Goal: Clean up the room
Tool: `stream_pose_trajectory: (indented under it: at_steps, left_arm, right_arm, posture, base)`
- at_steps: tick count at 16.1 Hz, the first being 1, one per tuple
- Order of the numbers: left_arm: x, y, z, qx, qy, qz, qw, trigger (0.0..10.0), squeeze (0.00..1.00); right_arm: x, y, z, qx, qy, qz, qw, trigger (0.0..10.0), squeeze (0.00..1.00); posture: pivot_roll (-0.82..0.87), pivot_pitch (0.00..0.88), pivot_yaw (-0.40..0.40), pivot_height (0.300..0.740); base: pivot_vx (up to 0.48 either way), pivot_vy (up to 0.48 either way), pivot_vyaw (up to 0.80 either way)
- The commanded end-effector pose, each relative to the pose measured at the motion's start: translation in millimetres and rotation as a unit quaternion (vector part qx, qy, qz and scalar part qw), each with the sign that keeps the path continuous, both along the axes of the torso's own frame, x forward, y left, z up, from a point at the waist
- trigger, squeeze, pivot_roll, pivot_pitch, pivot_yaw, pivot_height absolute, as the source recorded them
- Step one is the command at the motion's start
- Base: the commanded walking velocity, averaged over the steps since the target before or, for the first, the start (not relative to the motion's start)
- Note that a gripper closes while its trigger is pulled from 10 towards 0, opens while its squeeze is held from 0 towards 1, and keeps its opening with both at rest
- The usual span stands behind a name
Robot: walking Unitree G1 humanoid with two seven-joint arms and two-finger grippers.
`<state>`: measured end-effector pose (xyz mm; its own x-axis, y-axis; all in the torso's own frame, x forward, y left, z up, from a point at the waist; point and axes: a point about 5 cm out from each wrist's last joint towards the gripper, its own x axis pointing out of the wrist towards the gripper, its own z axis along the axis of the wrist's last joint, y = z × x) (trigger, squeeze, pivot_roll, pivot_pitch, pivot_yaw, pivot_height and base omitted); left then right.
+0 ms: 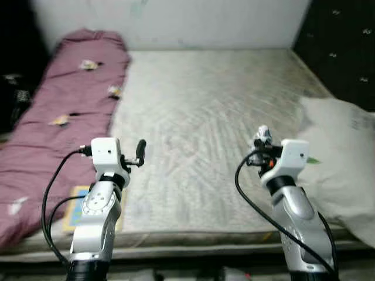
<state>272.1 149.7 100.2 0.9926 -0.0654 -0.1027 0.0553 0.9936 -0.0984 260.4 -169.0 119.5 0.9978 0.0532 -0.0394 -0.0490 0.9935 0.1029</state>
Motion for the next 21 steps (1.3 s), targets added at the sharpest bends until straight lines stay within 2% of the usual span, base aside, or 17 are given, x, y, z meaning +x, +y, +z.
stream_pose_trajectory:
  at_steps: [1,10,14,21]
  left_arm:
    - [1.7,-7.5,4,-0.003,-0.007,-0.01,1.0,10.0,0.0]
    - [3.2,-8.1,6,-0.004,-0.011,-0.008,1.0,10.0,0.0]
    - [2.7,-8.1,6,-0.005,-0.011,-0.008,1.0,10.0,0.0]
    - [0.6,-9.0,5,-0.002,-0.014,-0.014,1.0,10.0,0.0]
  right_arm:
    - [0.2,-6.1,0,-0.008,0.0,-0.01,1.0,10.0,0.0]
    - [2.9,1.6,4,-0.018,-0.016,0.011,1.0,10.0,0.0]
    - [3.5,3.1,6,-0.02,-0.02,0.013,1.0,10.0,0.0]
    - [0.1,5.6,3,-0.014,-0.018,0.018,1.0,10.0,0.0]
  posture:
    - [-0.04,0.0,0.027,0.74]
    - [-0.05,0.0,0.028,0.74]
    - [-0.05,0.0,0.028,0.74]
    - [-0.05,0.0,0.033,0.74]
  base:
    - [0.0,0.48,0.0]
    - [0.0,0.48,0.0]
    - [0.0,0.48,0.68]
    - [0.0,0.48,0.0]
